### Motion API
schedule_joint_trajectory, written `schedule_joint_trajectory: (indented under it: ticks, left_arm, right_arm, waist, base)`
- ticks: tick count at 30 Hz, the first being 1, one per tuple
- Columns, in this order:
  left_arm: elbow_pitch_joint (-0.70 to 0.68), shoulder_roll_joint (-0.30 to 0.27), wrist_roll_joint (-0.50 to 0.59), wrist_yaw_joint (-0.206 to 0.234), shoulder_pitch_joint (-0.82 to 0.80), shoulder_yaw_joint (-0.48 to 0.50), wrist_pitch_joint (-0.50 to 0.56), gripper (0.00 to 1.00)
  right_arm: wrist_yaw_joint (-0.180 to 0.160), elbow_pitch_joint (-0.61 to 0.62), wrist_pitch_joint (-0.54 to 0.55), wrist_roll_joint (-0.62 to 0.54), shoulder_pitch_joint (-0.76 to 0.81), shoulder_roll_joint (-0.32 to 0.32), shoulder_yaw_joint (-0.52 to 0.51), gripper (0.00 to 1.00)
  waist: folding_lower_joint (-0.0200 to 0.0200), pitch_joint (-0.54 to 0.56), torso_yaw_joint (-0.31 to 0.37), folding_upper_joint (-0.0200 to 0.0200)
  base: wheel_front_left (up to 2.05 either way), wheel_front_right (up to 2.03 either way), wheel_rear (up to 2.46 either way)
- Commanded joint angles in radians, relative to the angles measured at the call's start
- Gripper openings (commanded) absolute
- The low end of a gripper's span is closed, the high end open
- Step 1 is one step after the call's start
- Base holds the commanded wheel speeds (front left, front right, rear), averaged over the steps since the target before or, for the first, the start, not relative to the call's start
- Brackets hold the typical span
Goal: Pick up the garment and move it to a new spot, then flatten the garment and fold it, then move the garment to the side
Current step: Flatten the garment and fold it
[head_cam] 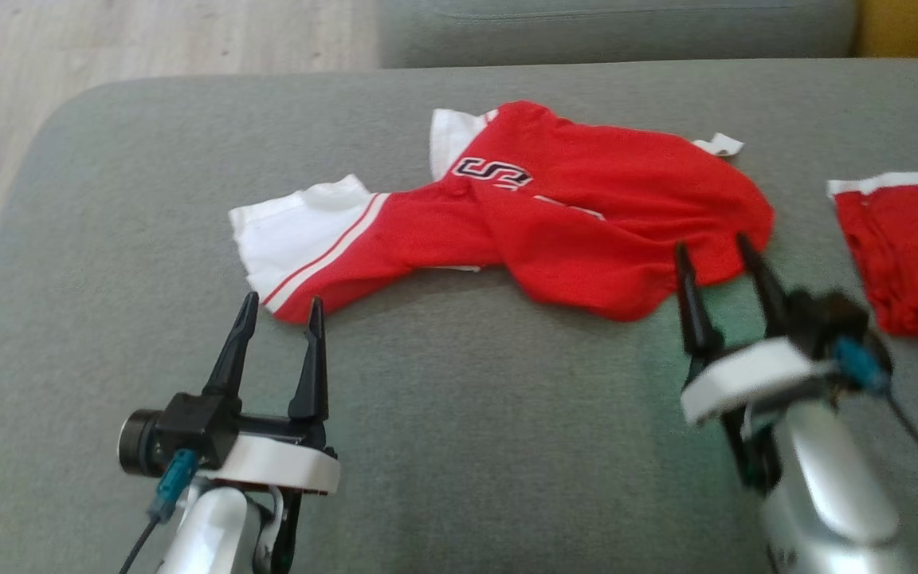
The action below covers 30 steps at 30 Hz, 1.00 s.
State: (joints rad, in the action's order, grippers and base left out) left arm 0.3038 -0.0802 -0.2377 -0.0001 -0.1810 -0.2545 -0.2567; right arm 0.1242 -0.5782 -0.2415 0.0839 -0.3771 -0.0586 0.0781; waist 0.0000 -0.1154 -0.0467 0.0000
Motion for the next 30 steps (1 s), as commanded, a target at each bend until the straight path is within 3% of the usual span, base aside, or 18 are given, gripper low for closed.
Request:
schedule_joint_trajectory:
  ticks: [1,6,15,23,30]
  left_arm:
    - [-0.036,-0.015,0.000,0.000,-0.023,0.039,-0.005,1.00]
    - [-0.037,-0.010,0.000,-0.001,-0.022,0.033,-0.005,1.00]
    - [-0.033,0.001,-0.001,-0.008,-0.045,0.015,-0.005,1.00]
    - [-0.019,0.013,-0.007,-0.013,-0.065,0.001,-0.005,1.00]
    - [-0.018,0.017,-0.007,-0.015,-0.072,0.002,-0.005,1.00]
  right_arm:
    - [0.007,0.075,-0.017,0.031,0.022,0.008,0.042,1.00]
    - [0.007,0.201,-0.019,0.076,0.150,0.008,0.085,1.00]
    - [0.007,0.230,0.060,-0.042,0.138,0.008,0.097,1.00]
    - [0.007,0.060,0.216,-0.244,0.028,0.008,0.157,1.00]
    - [0.007,-0.084,0.258,-0.350,-0.031,0.008,0.135,1.00]
  waist:
    - [0.0000,0.006,0.026,0.0000]
    - [0.0000,-0.001,0.046,0.0000]
    - [0.0000,-0.042,-0.003,0.0000]
    - [0.0000,-0.084,-0.088,0.0000]
    - [0.0000,-0.096,-0.112,0.0000]
  base:
    - [0.00,0.00,0.00]
    - [0.00,0.00,0.00]
    - [0.00,0.00,0.00]
    - [0.00,0.00,0.00]
    - [0.00,0.00,0.00]
